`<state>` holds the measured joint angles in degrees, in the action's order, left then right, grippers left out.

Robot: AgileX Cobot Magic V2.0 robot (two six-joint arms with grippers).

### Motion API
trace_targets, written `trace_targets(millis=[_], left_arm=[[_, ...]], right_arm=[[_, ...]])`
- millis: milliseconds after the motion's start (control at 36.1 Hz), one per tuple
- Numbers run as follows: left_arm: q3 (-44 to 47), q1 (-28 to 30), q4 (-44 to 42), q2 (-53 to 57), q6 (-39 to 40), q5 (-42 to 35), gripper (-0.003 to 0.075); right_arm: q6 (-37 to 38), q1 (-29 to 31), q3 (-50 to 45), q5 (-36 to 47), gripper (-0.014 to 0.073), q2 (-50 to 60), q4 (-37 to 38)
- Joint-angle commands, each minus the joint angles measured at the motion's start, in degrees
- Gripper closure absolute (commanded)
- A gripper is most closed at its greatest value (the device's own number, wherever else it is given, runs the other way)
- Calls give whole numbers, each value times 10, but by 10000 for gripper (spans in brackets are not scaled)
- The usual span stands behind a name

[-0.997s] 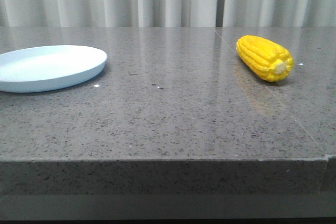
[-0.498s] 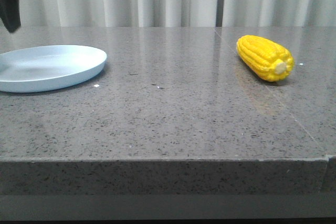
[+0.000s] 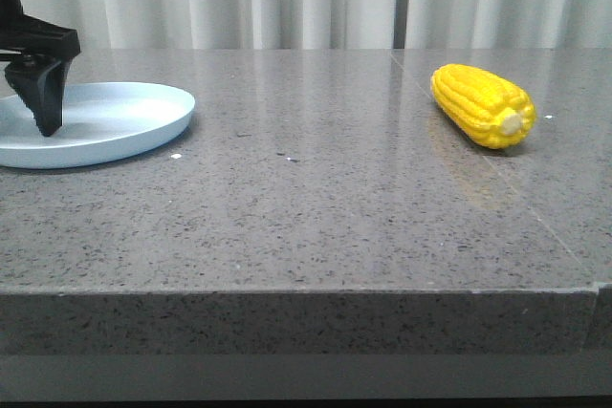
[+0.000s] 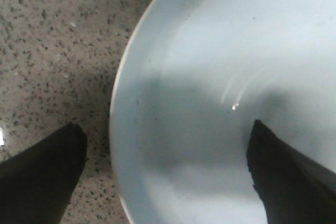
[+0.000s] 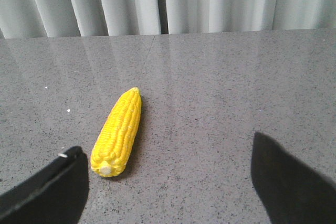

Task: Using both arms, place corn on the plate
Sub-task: 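Lower the left gripper onto the rim of the pale blue plate, then push the plate with the left gripper toward the corn cob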

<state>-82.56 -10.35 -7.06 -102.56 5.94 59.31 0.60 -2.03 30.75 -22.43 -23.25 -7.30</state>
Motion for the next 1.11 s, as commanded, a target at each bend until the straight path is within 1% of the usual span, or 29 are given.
trace_targets(millis=[0,83,138,194,332,415,471,637,665,775,886,997,1080], left_arm=[[-15,2,-1,14,5,-5,122],[-15,2,-1,11,5,-2,124],[-15,2,-1,11,5,-2,148],[-15,2,-1,11,5,-1,207],[-15,2,-1,11,5,-1,435],[-15,2,-1,11,5,-1,540],[-15,3,-1,11,5,-1,596],[-16,8,6,11,5,-4,726],[-19,8,6,11,5,-5,741],[-42,8,29,13,5,-7,741],[-83,8,94,22,-9,-3,741],[-121,7,166,26,-31,24,741],[-141,2,193,26,-35,29,741]], right_arm=[[-6,3,20,50,-54,-7,1],[-6,3,20,50,-54,-7,1],[-6,3,20,50,-54,-7,1],[-6,3,20,50,-54,-7,1],[-6,3,20,50,-54,-7,1],[-6,3,20,50,-54,-7,1],[-6,3,20,50,-54,-7,1],[-6,3,20,50,-54,-7,1],[-6,3,20,50,-54,-7,1],[-6,3,20,50,-54,-7,1],[-6,3,20,50,-54,-7,1],[-6,3,20,50,-54,-7,1],[-6,3,20,50,-54,-7,1]])
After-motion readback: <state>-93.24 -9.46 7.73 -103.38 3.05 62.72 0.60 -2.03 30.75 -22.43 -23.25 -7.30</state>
